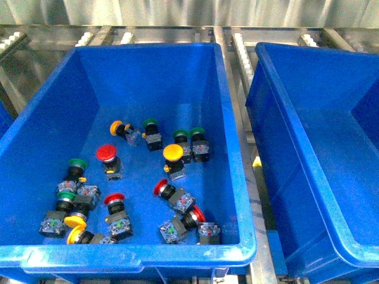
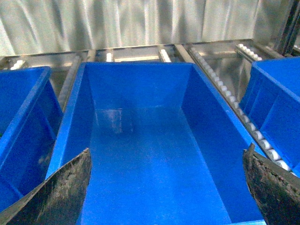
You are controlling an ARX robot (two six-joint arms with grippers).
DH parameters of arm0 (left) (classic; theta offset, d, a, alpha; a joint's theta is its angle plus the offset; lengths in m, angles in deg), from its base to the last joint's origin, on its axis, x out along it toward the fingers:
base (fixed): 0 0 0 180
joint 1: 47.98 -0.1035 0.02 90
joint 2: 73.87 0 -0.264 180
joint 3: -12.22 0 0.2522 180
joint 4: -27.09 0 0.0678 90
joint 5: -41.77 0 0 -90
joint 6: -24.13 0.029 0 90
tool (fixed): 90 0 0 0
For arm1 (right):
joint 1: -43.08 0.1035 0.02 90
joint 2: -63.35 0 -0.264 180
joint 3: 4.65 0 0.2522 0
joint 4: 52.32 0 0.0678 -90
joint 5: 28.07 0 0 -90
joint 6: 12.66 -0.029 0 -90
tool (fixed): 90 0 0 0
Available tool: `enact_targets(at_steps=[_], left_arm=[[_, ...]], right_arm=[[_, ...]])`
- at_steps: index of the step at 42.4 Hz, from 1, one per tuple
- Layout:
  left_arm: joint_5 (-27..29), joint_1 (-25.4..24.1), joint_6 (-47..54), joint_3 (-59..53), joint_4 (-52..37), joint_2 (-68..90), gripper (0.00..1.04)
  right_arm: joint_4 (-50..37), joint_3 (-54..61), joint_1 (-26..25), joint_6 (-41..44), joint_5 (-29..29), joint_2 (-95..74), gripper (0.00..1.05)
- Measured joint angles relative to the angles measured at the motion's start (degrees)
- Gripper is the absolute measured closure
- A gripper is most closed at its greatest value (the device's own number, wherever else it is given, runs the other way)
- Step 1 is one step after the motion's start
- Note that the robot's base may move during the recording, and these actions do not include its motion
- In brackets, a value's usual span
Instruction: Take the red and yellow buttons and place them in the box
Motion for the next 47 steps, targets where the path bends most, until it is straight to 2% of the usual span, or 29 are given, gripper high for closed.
enact_targets(at_steps=[47], left_arm=[[0.00,0.00,0.00,0.00,0.00,0.00,0.08]], right_arm=[[0.00,0.00,0.00,0.00,0.00,0.00,0.07]])
